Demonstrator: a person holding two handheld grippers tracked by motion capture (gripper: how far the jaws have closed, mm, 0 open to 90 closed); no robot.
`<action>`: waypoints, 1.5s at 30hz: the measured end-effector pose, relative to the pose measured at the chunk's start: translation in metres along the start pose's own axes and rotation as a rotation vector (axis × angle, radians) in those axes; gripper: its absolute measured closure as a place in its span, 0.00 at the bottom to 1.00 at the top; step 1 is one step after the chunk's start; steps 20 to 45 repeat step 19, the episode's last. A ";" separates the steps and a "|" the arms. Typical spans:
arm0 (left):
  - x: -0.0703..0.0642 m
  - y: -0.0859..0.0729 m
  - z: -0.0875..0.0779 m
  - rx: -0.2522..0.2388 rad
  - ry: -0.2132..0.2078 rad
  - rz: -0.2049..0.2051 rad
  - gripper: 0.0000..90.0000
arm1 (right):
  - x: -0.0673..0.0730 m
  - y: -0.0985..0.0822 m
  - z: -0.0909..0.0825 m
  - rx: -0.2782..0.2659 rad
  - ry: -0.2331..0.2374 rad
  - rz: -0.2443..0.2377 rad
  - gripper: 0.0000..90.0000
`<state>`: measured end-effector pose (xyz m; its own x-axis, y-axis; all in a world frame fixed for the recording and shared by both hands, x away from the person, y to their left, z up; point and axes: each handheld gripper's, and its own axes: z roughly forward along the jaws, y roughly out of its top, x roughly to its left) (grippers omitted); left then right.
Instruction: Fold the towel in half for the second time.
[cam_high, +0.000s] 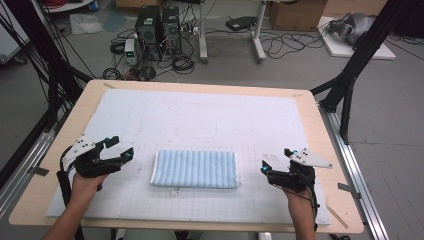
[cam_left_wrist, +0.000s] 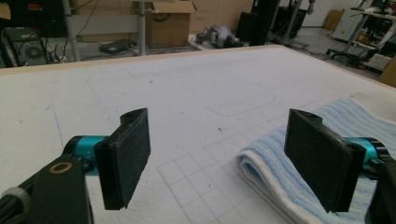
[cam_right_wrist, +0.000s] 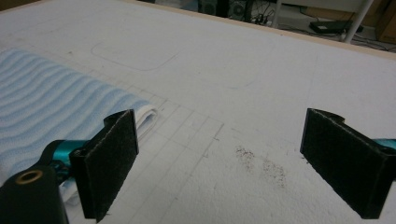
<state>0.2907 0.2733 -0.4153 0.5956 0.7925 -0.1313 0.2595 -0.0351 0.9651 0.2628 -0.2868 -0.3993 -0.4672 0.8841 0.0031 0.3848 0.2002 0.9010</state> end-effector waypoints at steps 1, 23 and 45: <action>0.000 0.000 0.000 0.001 -0.001 -0.002 0.26 | 0.000 0.000 0.000 0.004 0.002 0.002 0.12; 0.001 -0.002 0.002 0.015 0.006 0.000 0.26 | 0.000 -0.001 0.003 0.010 0.008 0.003 0.12; 0.001 -0.002 0.002 0.015 0.006 0.000 0.26 | 0.000 -0.001 0.003 0.010 0.008 0.003 0.12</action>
